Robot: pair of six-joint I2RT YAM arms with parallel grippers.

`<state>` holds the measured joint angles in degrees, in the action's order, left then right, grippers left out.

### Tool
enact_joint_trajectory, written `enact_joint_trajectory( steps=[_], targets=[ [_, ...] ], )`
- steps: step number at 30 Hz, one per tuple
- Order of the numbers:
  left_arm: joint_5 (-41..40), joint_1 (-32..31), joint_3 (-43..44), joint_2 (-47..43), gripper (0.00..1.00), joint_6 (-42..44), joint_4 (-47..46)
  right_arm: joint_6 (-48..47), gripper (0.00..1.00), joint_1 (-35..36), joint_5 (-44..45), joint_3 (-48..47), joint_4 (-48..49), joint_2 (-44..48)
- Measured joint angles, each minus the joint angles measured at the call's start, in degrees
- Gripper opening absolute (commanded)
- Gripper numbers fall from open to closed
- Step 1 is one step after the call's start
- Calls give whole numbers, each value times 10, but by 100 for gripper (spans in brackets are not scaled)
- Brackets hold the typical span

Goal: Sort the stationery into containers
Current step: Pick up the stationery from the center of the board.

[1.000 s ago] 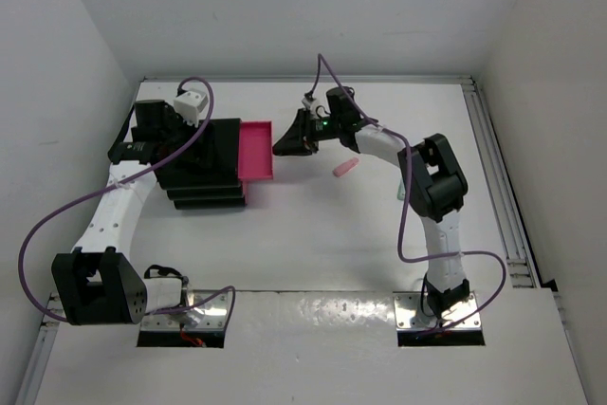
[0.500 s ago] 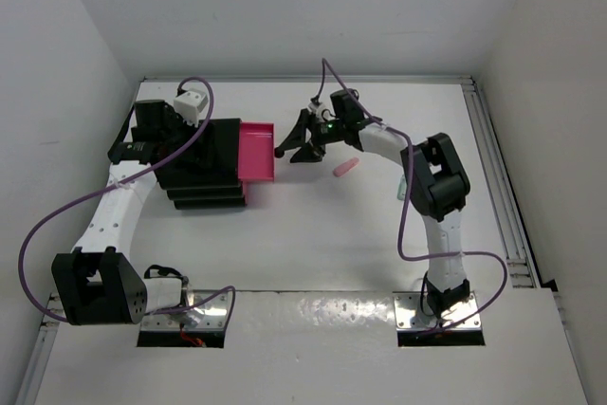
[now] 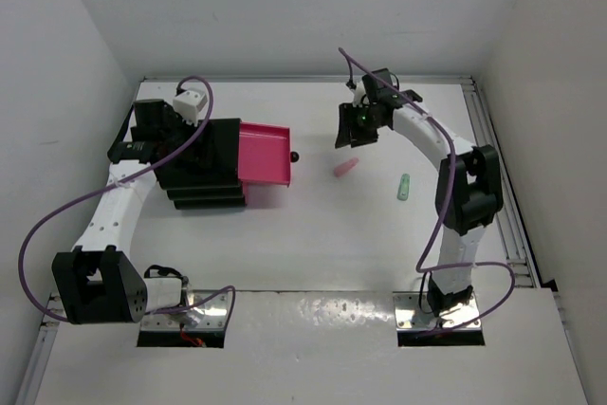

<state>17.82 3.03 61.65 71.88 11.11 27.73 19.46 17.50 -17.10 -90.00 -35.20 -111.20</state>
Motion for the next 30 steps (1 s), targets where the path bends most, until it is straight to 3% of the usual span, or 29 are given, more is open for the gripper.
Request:
enact_joint_trajectory(
  steps=[6, 13, 20, 30],
  targets=[
    [0, 1, 1, 3, 81, 0, -4, 50, 60, 8, 105, 33, -55, 6],
    [0, 1, 2, 4, 81, 0, -4, 163, 62, 47, 185, 28, -99, -11],
    [-1, 1, 2, 4, 81, 0, -3, 230, 64, 75, 223, -34, -102, -97],
    [-1, 1, 3, 5, 81, 0, -2, 243, 60, 69, 257, -67, -96, -158]
  ],
)
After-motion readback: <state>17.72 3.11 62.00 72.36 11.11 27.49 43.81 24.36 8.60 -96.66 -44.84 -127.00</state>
